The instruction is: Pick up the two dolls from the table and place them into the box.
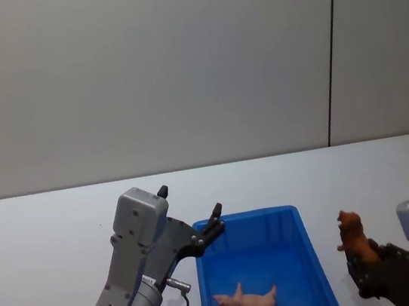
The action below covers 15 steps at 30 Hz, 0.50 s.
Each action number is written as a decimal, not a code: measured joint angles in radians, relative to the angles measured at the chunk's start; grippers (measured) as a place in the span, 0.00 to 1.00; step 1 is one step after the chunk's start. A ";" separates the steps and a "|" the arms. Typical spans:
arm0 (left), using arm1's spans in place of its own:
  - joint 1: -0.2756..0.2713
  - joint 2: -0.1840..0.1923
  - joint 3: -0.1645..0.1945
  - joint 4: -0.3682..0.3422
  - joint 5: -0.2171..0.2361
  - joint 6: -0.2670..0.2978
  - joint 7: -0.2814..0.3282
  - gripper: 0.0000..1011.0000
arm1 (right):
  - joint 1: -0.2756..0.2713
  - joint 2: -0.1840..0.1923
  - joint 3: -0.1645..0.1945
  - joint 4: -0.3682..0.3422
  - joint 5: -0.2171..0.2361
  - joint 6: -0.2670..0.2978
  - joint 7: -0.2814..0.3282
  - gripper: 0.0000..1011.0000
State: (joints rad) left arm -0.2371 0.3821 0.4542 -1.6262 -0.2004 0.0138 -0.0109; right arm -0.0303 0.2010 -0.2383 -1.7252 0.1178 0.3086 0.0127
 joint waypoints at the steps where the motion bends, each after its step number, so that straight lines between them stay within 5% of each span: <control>1: 0.000 0.000 0.000 0.000 0.000 0.000 0.000 0.99 | 0.003 0.000 0.001 -0.004 -0.001 -0.008 0.008 0.34; 15: 0.000 0.000 0.000 0.000 0.000 0.000 0.000 0.99 | 0.072 -0.034 -0.018 0.017 -0.022 -0.058 0.131 0.34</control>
State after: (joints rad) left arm -0.2371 0.3821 0.4542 -1.6262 -0.2004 0.0138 -0.0109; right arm 0.0421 0.1667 -0.2560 -1.7083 0.0960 0.2503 0.1434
